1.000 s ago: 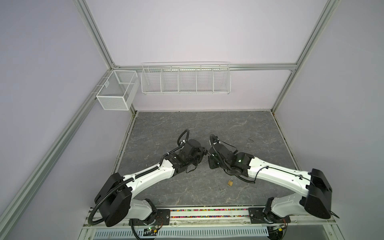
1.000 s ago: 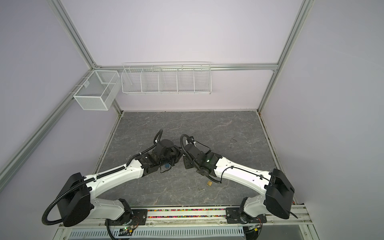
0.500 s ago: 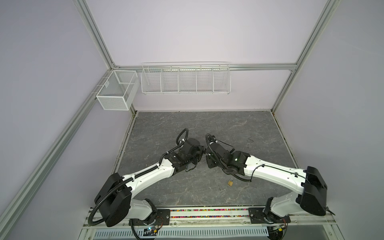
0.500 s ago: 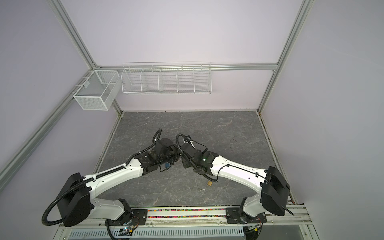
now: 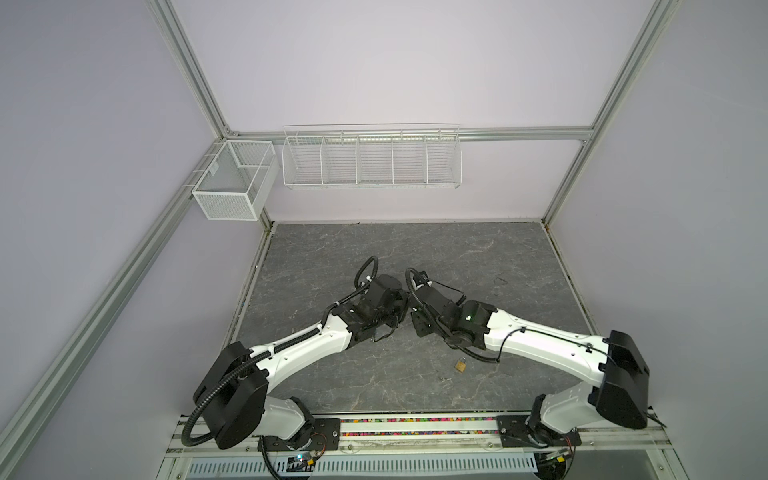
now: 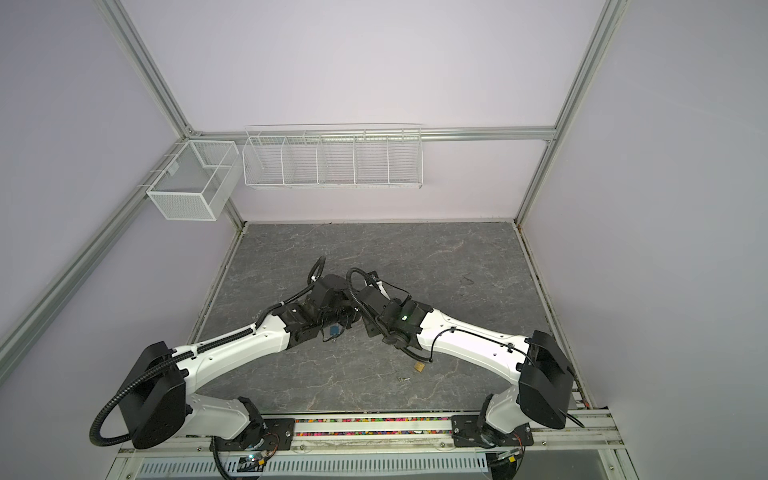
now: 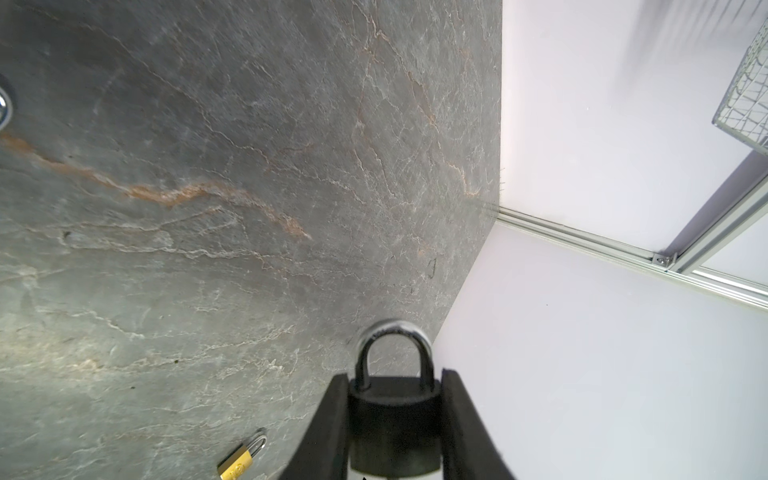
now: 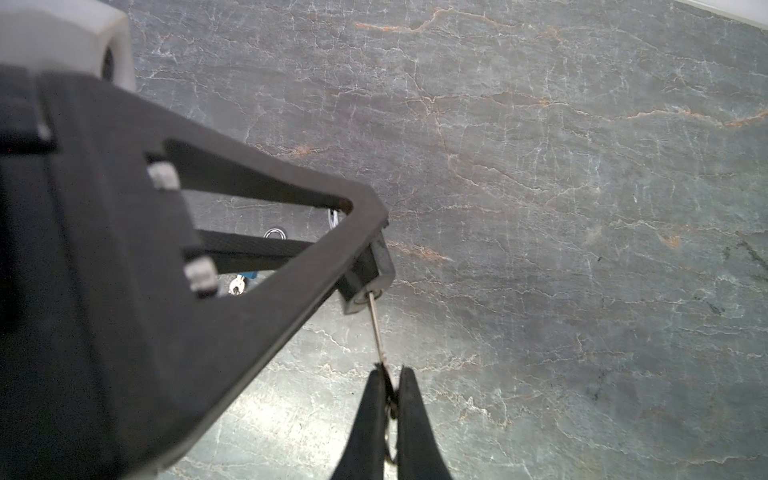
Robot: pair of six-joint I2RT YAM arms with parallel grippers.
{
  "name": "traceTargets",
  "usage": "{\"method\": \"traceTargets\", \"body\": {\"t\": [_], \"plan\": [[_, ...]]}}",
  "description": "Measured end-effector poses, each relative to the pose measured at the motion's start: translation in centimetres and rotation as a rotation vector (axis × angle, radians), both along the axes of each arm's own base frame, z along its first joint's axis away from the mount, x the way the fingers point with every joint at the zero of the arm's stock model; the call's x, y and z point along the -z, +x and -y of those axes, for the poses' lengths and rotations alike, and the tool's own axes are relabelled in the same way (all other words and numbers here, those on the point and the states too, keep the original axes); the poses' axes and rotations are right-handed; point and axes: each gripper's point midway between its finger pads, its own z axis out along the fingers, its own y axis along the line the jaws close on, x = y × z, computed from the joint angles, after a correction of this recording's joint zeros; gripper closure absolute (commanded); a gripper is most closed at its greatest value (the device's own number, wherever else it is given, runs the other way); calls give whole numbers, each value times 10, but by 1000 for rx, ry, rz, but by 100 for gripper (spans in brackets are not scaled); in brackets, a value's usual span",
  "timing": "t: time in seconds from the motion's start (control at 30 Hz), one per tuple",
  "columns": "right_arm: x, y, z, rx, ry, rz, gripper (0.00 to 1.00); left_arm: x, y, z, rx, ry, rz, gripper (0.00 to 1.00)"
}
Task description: Unlock with the key
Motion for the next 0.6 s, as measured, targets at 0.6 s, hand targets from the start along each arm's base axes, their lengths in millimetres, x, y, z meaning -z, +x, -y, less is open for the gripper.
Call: {"method": "traceTargets", "body": {"t": [0.6], "plan": [[-10, 7, -2, 3, 4, 45, 93, -10, 5, 0, -66, -73, -14, 100]]}}
